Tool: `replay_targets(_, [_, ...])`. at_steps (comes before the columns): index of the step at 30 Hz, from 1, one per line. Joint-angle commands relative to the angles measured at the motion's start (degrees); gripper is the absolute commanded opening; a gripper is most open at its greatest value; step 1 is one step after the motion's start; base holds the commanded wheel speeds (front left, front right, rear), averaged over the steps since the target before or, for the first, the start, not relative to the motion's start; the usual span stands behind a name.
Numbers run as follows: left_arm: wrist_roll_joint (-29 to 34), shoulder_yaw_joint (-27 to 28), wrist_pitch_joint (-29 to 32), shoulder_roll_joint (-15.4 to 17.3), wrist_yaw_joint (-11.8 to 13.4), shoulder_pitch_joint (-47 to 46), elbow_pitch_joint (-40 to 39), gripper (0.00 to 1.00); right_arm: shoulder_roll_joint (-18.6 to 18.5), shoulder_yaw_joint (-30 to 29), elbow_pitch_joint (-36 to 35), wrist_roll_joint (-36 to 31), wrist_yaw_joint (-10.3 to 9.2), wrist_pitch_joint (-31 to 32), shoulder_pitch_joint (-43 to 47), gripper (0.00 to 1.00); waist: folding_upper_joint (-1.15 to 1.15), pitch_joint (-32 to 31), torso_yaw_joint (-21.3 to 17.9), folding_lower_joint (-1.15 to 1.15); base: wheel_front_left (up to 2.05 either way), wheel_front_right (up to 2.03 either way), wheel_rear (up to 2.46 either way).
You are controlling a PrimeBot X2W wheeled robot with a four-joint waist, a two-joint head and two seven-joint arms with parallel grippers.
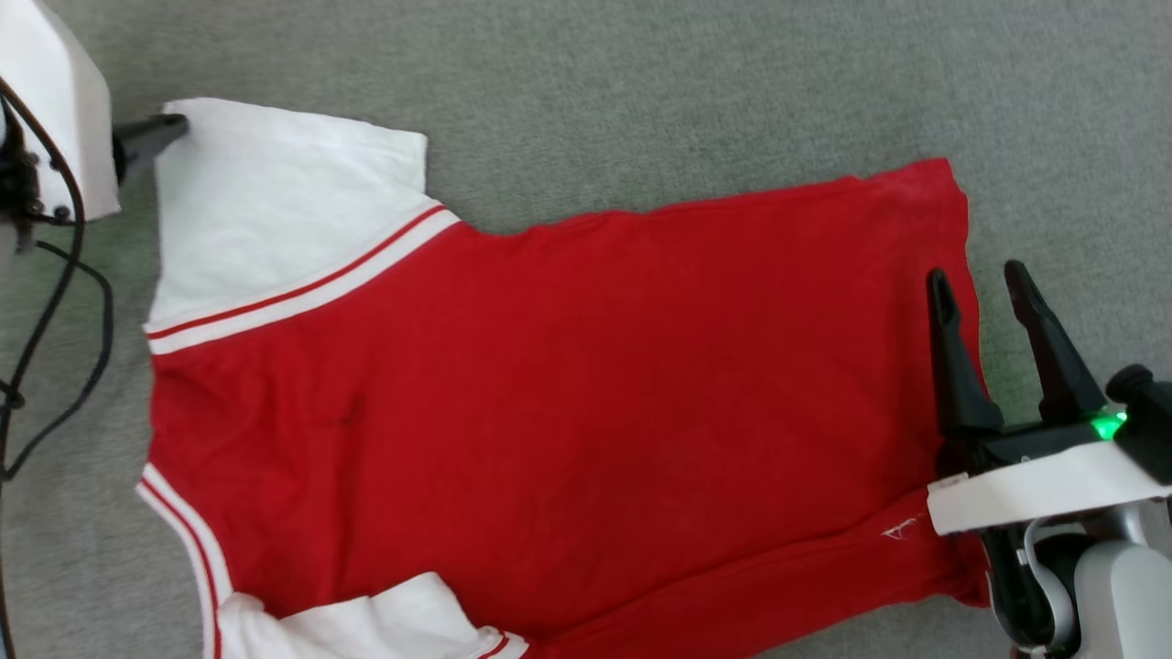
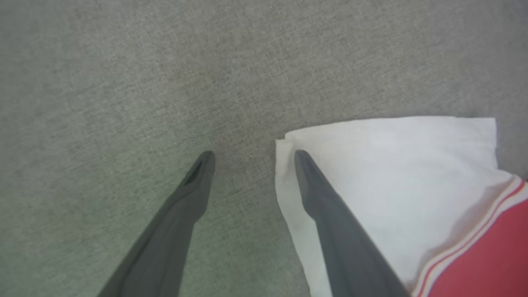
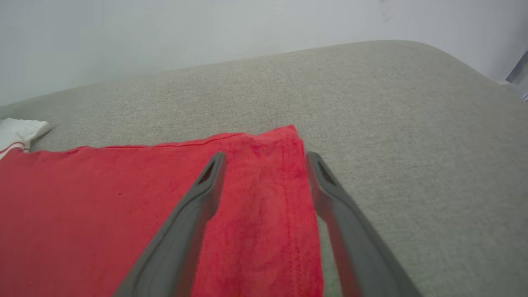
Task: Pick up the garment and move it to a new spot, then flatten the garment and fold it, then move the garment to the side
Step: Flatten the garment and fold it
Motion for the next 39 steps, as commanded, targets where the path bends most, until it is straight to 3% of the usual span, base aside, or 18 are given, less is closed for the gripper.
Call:
replay_targets(1, [0.2,-0.3,0.7,0.4,0.0,-0.8,0.6,1.0,0.3,0.1,0.2,-0.3,-0.02,-0.5,-1.5,1.0,0.0,1.3,-1.1,-0.01,0.0,0.0,0.0])
replay_targets(10, [-0.4,-3.3,4.9,-0.1,-0.5,1.4,1.3,1.0,0.5,0.1,2.3,0.0,-0.02,-1.6,-1.9,1.0,0.0,2.0,-2.1,-0.01,0.0,0.0,0.0])
replay_targets(11, [-0.7,-3.8,5.8,0.1,-0.8,2.0,1.2,0.45,0.5,0.1,2.5,0.0,-0.02,-1.6,-2.0,1.0,0.0,2.0,-2.1,-0.01,0.0,0.0,0.0])
replay_targets(12, [-1.0,-4.2,6.7,0.3,-0.9,2.6,1.1,0.09,0.5,0.0,2.6,-0.1,-0.02,-1.6,-2.1,1.0,0.0,1.9,-2.1,-0.01,0.0,0.0,0.0])
replay_targets(13, [-1.3,-4.5,7.4,0.4,-1.0,3.1,1.0,0.0,0.5,-0.1,2.7,-0.1,-0.02,-1.6,-2.2,1.0,0.0,1.9,-2.0,-0.01,0.0,0.0,0.0])
replay_targets(19, [-0.7,-3.7,4.7,0.3,-0.8,2.6,0.1,0.0,0.5,-0.7,2.6,-0.7,-0.02,-1.0,-2.8,1.0,0.0,1.6,-1.4,-0.01,0.0,0.0,0.0])
replay_targets(28, [1.3,-0.8,-10.5,-2.2,-2.3,1.8,0.6,0.0,-1.2,-1.3,1.8,-1.4,-0.03,2.4,-3.5,1.0,0.0,-2.3,0.8,-0.01,0.0,0.0,0.0])
replay_targets(34, [0.8,-2.2,-17.0,-2.4,-3.7,3.7,-3.1,0.0,-9.1,-0.9,-0.6,-1.3,-0.02,16.1,-5.9,1.0,0.0,-5.6,4.0,-0.01,0.0,0.0,0.0])
replay_targets(39, [1.7,-5.2,-20.3,-0.6,-4.0,6.0,-9.7,0.0,-14.8,-0.1,-1.5,3.7,-0.02,34.2,-10.4,1.0,0.0,-7.2,6.9,-0.01,0.0,0.0,0.0])
